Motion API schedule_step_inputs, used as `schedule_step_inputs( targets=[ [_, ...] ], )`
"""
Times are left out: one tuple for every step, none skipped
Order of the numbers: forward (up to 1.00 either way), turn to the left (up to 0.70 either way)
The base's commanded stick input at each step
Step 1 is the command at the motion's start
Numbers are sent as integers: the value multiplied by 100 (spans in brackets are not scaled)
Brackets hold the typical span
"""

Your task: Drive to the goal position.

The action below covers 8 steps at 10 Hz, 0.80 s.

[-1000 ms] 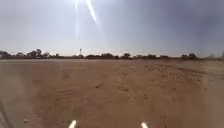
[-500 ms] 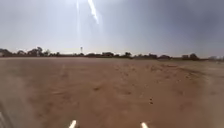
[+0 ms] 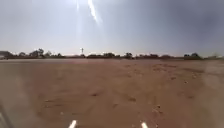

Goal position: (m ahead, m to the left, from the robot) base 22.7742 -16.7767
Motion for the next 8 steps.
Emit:
schedule_step_inputs(
  targets=[
    [50,0],
    [50,0],
    [50,0],
    [50,0],
    [50,0],
    [50,0],
    [50,0],
    [50,0]
  ],
)
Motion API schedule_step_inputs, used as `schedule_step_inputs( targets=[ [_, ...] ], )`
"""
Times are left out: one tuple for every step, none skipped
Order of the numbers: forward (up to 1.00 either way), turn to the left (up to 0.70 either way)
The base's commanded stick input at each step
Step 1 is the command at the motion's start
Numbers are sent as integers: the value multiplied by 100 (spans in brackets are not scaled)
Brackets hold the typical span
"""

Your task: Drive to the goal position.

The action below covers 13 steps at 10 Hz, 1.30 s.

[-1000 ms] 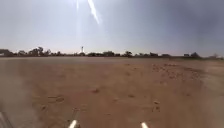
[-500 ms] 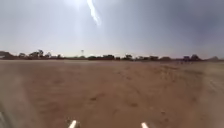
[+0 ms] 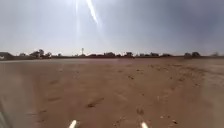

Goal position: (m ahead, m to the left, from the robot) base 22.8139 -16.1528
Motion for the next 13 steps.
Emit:
schedule_step_inputs(
  targets=[
    [50,0],
    [50,0],
    [50,0],
    [50,0],
    [50,0],
    [50,0],
    [50,0],
    [50,0],
    [50,0],
    [50,0],
    [50,0],
    [50,0],
    [50,-12]
  ],
)
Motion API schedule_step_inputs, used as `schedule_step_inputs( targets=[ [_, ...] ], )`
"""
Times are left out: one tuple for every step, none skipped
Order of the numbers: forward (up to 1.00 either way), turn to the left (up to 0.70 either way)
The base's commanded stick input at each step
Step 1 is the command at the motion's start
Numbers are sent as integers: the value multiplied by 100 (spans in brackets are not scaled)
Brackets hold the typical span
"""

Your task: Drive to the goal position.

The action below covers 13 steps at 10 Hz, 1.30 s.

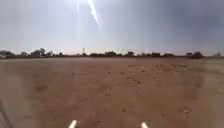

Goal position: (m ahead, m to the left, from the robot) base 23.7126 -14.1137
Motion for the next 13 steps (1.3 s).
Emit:
schedule_step_inputs(
  targets=[
    [50,-37],
    [50,-50],
    [50,-17],
    [50,0],
    [50,0],
    [50,0],
    [50,0],
    [50,0],
    [50,0],
    [50,0],
    [50,0],
    [50,0],
    [50,0]
  ],
)
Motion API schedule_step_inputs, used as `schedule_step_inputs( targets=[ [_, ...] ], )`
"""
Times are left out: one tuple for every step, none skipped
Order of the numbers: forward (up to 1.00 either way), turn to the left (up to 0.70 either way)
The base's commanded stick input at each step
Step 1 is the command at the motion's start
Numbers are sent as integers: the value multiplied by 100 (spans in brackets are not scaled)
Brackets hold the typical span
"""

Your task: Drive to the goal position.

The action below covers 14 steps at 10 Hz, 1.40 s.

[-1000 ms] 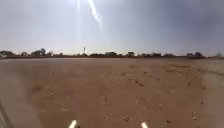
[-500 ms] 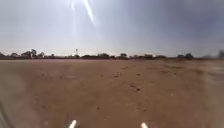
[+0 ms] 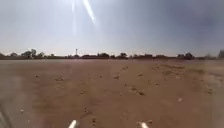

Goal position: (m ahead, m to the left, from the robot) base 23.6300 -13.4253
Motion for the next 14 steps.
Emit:
schedule_step_inputs(
  targets=[
    [50,0],
    [50,0],
    [50,0],
    [50,0],
    [50,0],
    [50,0],
    [50,0],
    [50,0],
    [50,0],
    [50,0],
    [50,0],
    [50,0],
    [50,0],
    [50,0]
  ],
)
